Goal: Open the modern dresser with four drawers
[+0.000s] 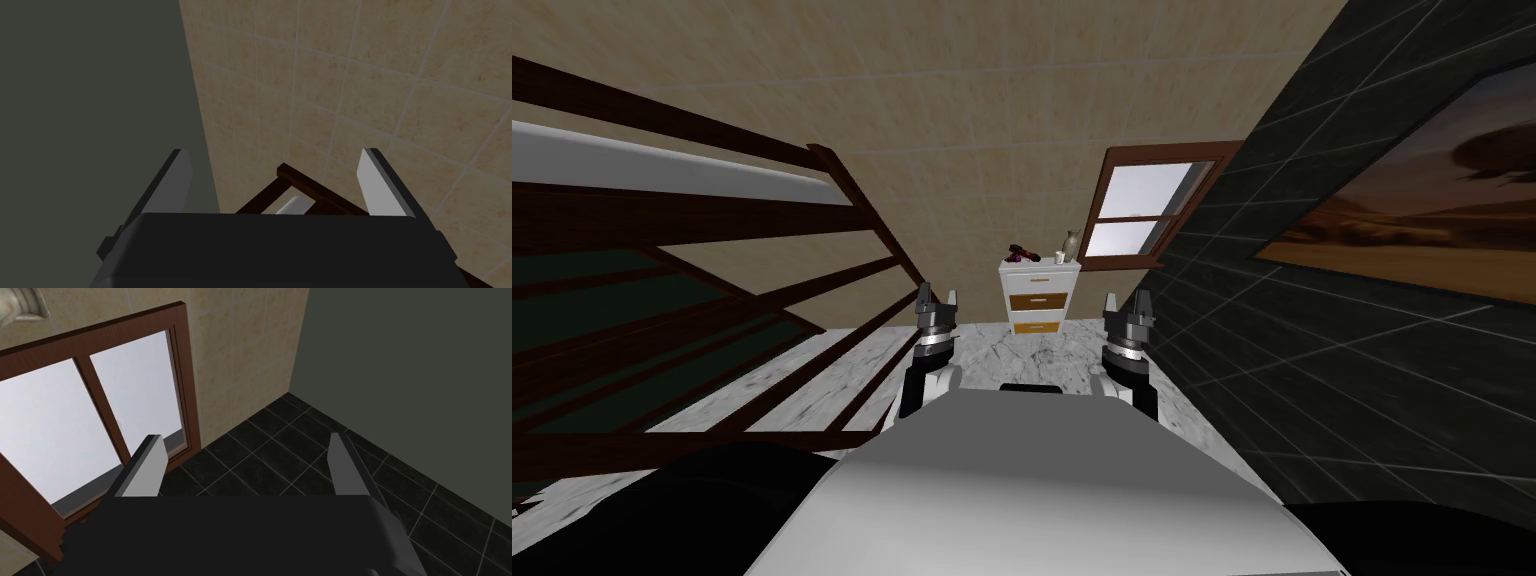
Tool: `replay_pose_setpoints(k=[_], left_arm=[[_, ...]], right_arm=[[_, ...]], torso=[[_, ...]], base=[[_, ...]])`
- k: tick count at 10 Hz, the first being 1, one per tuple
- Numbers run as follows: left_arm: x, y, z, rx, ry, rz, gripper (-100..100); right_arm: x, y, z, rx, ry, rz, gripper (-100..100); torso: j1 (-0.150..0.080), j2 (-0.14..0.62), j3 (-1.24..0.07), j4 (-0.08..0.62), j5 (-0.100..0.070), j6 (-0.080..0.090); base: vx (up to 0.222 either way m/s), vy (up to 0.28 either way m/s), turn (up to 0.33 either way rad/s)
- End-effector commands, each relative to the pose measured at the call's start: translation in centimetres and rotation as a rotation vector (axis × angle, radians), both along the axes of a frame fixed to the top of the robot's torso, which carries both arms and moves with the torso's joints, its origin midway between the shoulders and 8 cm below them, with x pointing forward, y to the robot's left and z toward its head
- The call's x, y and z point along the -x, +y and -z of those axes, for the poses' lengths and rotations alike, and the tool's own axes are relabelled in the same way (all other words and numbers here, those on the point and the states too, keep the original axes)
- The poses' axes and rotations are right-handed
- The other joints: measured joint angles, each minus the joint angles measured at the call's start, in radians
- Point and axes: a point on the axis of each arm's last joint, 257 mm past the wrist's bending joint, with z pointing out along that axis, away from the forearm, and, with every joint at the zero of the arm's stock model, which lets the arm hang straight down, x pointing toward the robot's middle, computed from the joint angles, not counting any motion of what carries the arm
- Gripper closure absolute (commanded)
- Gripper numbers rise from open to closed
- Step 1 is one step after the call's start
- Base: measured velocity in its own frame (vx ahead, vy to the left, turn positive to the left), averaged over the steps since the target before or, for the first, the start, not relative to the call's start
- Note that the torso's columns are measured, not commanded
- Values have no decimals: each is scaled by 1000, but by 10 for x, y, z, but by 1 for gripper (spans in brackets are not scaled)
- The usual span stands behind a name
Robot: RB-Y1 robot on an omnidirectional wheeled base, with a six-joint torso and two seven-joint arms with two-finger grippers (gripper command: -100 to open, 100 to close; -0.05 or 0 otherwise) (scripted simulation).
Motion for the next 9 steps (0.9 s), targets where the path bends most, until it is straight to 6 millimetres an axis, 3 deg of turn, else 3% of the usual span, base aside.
replay_pose_setpoints(k=[1, 9], left_arm=[[0, 0, 0, 0, 0, 0, 0], [0, 0, 0, 0, 0, 0, 0]], right_arm=[[0, 0, 0, 0, 0, 0, 0], [0, 0, 0, 0, 0, 0, 0]], torso=[[0, 40, -82, 41, 0, 0], [0, 618, -1234, 617, 0, 0]], base=[[0, 0, 0], [0, 0, 0]])
